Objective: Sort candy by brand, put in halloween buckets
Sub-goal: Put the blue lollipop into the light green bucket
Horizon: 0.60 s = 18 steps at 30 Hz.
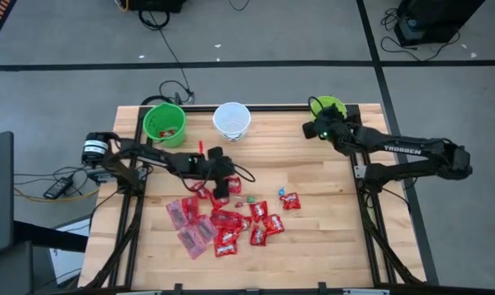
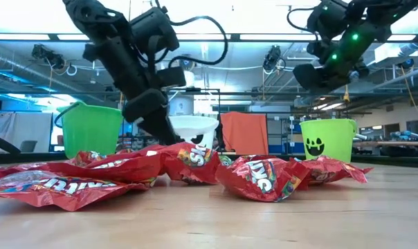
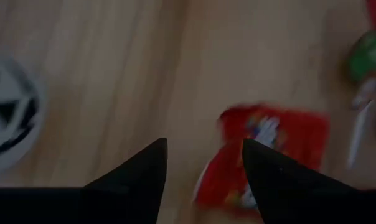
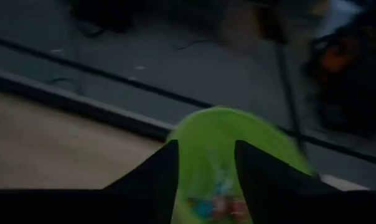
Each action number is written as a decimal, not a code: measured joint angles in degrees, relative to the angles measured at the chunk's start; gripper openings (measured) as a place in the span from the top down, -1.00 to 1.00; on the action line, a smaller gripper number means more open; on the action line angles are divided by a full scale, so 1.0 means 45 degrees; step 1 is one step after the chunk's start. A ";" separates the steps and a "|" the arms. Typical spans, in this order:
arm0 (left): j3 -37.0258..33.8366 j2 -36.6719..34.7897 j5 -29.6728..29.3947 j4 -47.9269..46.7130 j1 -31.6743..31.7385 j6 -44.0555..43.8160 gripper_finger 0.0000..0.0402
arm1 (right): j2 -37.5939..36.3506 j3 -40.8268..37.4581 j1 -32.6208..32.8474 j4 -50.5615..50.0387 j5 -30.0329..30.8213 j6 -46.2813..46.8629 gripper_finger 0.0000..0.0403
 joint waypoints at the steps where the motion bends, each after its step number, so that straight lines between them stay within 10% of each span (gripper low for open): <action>1: 0.0000 -0.0232 -0.0150 -0.0489 0.0010 -0.0107 -0.06 | 0.0000 0.0000 0.0126 0.0092 -0.0372 0.0004 0.11; 10: -0.0188 -0.2420 -0.1365 -0.4736 0.0007 -0.1834 -0.06 | 0.0005 0.0000 0.1403 0.1083 -0.1607 0.0004 -0.02; 18: -0.2199 -0.3395 -0.1182 -0.3593 0.0849 -0.1709 -0.06 | 0.0010 0.0000 0.1957 0.1758 -0.1753 -0.0132 0.01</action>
